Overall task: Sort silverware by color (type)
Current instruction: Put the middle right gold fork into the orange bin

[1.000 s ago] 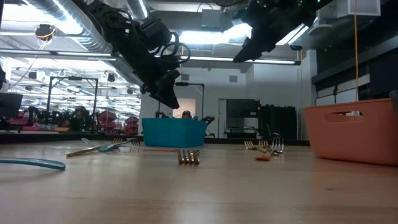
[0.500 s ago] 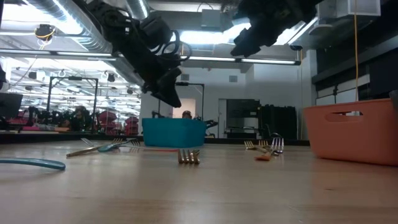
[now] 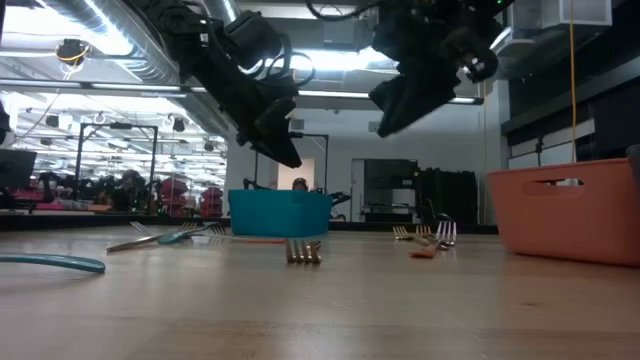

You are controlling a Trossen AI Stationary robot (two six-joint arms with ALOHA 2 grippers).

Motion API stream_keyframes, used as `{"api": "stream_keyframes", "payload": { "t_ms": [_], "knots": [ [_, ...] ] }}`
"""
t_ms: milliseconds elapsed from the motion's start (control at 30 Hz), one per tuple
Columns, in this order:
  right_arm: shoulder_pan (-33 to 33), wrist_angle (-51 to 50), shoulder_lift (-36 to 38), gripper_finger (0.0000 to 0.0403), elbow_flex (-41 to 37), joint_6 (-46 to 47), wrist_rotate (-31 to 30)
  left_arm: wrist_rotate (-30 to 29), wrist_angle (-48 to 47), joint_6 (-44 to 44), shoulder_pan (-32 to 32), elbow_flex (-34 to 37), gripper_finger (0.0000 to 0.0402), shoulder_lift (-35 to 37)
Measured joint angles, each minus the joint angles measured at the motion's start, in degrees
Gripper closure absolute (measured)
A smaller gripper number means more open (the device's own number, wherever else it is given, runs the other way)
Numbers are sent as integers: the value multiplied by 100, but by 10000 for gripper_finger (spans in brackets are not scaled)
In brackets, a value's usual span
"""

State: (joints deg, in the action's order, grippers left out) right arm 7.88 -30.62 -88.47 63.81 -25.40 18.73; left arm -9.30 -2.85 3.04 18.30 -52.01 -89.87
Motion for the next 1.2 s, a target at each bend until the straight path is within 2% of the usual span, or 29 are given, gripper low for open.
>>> {"api": "stream_keyframes", "payload": {
  "t_ms": [233, 700, 1200],
  "knots": [
    [0, -598, 0, 311, 0, -704, -889, -2, -8, -11, -157, 0, 321, 1],
    [2, -880, -565, 311, -2, -1114, -1693, -4, -9, -14, -163, 0, 321, 1],
    [2, -998, -1283, 311, -4, -1411, -1832, -4, -8, -16, -163, 0, 321, 1]
  ]
}}
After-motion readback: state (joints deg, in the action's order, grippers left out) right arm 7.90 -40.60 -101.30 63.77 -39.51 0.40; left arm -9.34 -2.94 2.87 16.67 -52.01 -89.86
